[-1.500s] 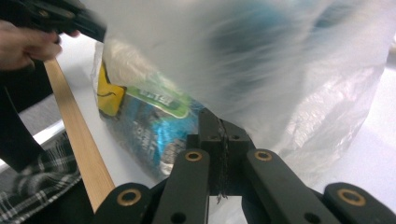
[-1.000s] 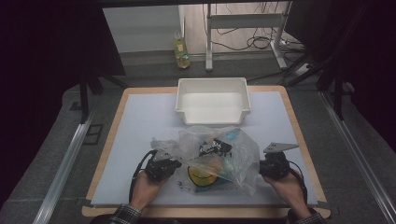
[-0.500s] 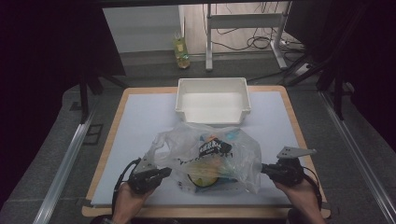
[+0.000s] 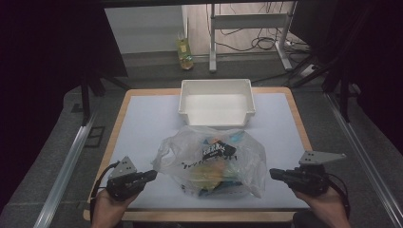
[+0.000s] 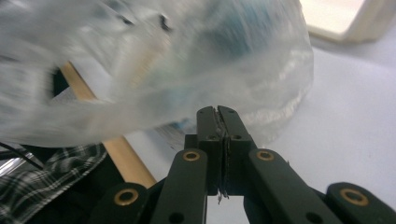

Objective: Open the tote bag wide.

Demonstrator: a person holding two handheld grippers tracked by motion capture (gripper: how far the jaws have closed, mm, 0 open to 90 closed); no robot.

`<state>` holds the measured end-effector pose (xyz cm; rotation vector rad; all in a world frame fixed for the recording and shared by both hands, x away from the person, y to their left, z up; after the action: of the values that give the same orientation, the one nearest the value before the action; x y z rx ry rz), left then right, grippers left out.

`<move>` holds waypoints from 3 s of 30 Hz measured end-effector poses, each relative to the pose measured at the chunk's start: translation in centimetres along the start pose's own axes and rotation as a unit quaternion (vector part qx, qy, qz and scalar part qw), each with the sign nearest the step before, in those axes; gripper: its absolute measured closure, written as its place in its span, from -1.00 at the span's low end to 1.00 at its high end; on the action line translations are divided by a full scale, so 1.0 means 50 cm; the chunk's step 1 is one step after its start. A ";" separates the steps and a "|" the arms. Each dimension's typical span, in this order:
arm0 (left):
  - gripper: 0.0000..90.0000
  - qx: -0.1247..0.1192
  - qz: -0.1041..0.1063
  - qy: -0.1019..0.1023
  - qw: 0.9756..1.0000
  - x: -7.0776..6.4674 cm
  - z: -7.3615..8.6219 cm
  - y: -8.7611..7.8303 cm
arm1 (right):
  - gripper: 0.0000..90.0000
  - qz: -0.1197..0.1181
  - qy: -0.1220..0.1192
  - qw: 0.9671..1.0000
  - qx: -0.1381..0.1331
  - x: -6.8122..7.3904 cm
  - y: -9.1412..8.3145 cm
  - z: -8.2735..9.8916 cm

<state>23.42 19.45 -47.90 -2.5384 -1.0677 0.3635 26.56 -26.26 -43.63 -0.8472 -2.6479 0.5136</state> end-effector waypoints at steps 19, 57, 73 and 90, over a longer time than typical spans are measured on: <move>0.90 -0.038 0.052 0.028 0.998 -0.060 -0.115 -0.029 | 0.92 -0.037 -0.043 0.998 0.002 0.065 0.052 -0.076; 0.98 0.069 -0.034 -0.015 0.997 0.063 0.014 0.242 | 0.97 0.069 0.028 0.994 0.078 -0.143 0.176 0.080; 0.98 0.017 -0.009 -0.006 1.000 0.033 -0.048 0.148 | 0.98 0.067 0.033 0.996 0.044 -0.115 0.022 0.029; 0.98 0.002 0.141 0.064 0.988 -0.175 -0.164 0.201 | 0.98 -0.015 -0.038 0.998 0.037 -0.007 0.140 -0.096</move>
<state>26.84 4.73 -43.91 -2.6731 -0.6619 0.2701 32.18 -20.02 -42.41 -0.7807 -2.6858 0.6445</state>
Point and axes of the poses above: each handheld gripper's, and its own axes: y roughly forward along the jaws, z roughly out of its underside, x roughly to its left, the point moved 4 cm from there along y, roughly forward along the jaws, and after that the axes turned 11 degrees about -x, right-handed, at the moved point
